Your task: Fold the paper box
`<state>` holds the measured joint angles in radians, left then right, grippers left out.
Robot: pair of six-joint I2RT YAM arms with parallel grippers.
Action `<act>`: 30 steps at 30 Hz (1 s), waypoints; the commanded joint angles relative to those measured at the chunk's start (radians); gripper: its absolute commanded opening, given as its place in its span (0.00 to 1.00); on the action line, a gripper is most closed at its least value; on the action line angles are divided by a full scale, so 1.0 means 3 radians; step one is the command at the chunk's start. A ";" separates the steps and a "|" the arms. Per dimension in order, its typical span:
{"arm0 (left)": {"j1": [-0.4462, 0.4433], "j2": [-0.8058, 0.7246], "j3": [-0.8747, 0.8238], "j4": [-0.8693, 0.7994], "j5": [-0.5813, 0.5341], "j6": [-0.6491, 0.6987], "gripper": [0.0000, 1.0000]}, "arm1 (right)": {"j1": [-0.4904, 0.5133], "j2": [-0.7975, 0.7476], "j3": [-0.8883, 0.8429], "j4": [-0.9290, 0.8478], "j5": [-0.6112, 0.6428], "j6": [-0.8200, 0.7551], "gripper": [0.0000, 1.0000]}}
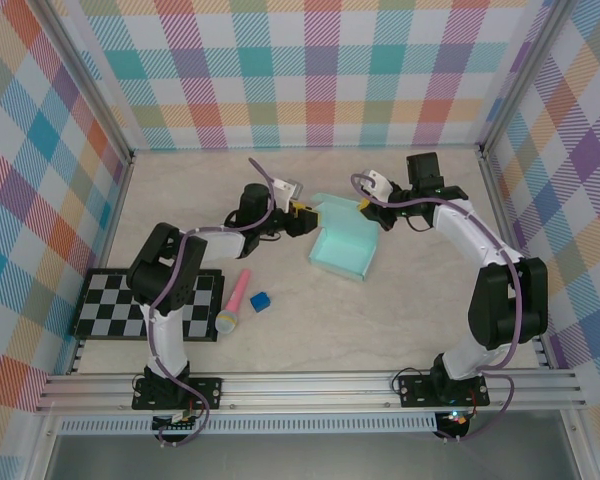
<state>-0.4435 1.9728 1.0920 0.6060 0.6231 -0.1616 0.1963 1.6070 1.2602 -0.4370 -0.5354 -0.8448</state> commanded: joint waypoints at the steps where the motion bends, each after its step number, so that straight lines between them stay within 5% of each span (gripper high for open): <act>1: -0.0023 -0.0016 0.0012 0.0272 0.0277 -0.0064 0.52 | -0.0025 -0.0110 -0.0023 0.0061 -0.0128 0.0059 0.00; 11: -0.0129 0.0139 0.0145 0.0309 0.0421 -0.0218 0.27 | -0.0025 -0.0077 -0.0033 0.0119 -0.0128 0.0181 0.00; 23: -0.0299 0.0174 0.0010 0.0447 0.0295 -0.0403 0.21 | 0.0120 -0.0146 -0.0265 0.0356 0.0093 0.0297 0.00; 30: -0.0372 0.0203 -0.0177 0.0441 0.0175 -0.0342 0.22 | 0.0245 -0.0452 -0.0701 0.0567 0.0180 -0.0076 0.00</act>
<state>-0.5133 2.0148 1.0725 0.7116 0.6411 -0.2665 0.2314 1.5032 1.0973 -0.3138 -0.4568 -0.8028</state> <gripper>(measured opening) 0.220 0.059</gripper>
